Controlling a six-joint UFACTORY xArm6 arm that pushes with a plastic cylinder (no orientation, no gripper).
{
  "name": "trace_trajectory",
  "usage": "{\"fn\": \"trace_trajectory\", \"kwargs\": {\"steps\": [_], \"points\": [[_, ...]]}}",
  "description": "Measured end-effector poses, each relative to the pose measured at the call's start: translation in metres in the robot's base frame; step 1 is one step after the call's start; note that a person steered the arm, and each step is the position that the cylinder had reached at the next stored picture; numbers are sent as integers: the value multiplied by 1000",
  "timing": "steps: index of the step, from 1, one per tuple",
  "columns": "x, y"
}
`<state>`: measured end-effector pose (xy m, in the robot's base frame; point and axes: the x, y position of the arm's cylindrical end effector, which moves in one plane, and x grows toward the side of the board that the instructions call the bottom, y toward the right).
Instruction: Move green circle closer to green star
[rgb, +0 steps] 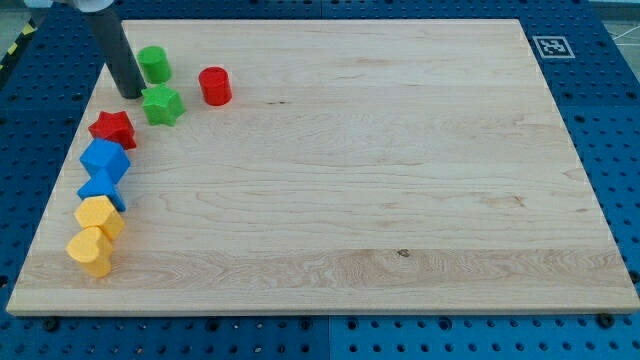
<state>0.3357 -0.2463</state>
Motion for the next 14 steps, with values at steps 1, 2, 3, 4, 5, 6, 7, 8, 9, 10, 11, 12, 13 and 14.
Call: {"fn": "trace_trajectory", "kwargs": {"steps": [1,2,3,4,5,6,7,8,9,10,11,12,13,14], "points": [[-50,7],[-54,8],[-54,6],[-72,-28],[-126,-22],[-126,-11],[-118,-11],[-99,-3],[-98,-2],[-94,13],[-95,13],[-91,25],[-81,25],[-53,25]]}}
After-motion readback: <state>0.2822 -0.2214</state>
